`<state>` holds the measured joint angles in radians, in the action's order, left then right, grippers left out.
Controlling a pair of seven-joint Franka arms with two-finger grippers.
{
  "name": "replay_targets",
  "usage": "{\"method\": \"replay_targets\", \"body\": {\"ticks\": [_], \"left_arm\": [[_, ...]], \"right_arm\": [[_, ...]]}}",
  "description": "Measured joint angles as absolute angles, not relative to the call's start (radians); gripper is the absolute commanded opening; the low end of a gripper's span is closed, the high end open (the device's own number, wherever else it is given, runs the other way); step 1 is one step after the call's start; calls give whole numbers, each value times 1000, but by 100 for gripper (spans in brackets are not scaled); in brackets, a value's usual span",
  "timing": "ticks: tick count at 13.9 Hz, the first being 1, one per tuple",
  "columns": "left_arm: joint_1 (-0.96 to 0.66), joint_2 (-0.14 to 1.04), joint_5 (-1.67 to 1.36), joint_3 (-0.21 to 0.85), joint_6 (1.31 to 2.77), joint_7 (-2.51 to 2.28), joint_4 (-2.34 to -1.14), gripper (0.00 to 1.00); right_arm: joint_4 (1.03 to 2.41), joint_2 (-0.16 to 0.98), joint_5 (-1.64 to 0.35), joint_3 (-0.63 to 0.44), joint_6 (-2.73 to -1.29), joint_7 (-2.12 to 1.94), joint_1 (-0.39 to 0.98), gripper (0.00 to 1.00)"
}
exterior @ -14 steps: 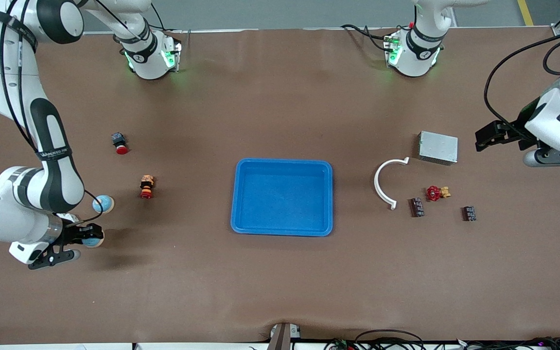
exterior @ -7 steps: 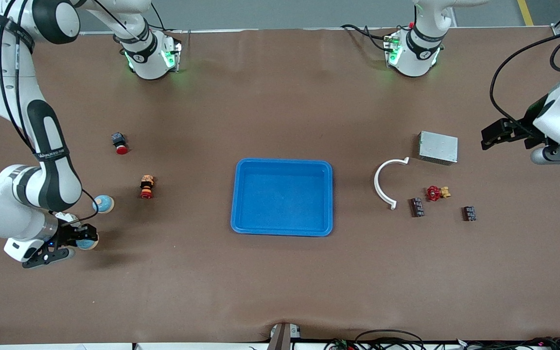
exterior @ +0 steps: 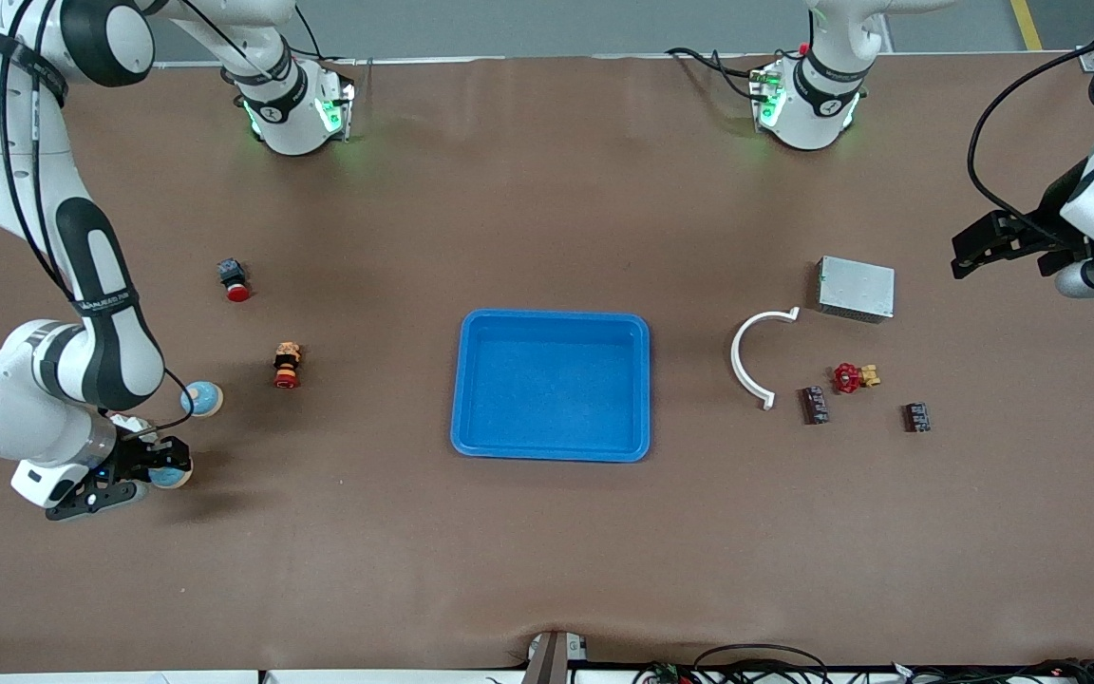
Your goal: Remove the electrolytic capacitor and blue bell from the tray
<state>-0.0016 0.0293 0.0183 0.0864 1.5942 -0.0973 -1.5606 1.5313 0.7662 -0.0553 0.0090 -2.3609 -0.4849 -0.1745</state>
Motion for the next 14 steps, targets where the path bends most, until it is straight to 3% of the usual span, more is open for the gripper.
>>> {"method": "replay_targets", "body": {"ticks": [14], "left_arm": [[-14, 67, 18, 91, 1614, -74, -1500, 100]], "right_arm": [[1538, 797, -55, 9, -2389, -486, -175, 0]]}}
